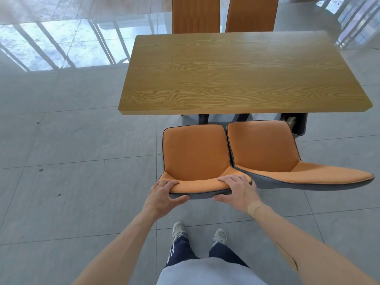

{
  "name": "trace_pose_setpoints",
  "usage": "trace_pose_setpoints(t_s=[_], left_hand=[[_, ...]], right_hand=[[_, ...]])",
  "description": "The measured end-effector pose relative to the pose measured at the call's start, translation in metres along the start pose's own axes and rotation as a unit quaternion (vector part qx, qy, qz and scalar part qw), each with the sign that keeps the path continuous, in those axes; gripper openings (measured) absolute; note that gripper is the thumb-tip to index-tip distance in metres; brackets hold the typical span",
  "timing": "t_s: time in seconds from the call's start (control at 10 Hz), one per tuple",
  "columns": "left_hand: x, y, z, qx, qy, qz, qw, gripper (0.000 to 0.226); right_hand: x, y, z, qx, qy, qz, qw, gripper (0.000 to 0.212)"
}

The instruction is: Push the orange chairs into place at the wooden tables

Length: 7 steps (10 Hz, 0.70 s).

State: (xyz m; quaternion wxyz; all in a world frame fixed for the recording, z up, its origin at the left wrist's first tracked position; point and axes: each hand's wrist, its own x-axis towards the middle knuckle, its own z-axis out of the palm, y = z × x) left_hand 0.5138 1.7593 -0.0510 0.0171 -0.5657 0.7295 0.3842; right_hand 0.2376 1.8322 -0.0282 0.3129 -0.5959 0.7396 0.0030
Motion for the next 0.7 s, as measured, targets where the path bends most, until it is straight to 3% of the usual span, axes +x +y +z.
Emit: trace_pose_setpoints(t_s=[0.1,0.4,0.7], left_hand=[[0.001,-0.001,-0.002,-0.01,-0.01,0.005,1.0,0.083],[0.006,-0.002,-0.025,-0.112,-0.073,0.026,0.991,0.052],[-0.033,0.038,-0.029,-0.159,-0.043,0.047,0.985,0.043]], right_hand=[[-0.001,-0.002,0.0,0.011,-0.002,0.015,1.0,0.075],[-0.022,-0.01,-0.008,0.081,0.052,0.038,0.995,0.056],[-0.064,0.007,-0.041,0.086,0.019,0.003,0.996,0.048]])
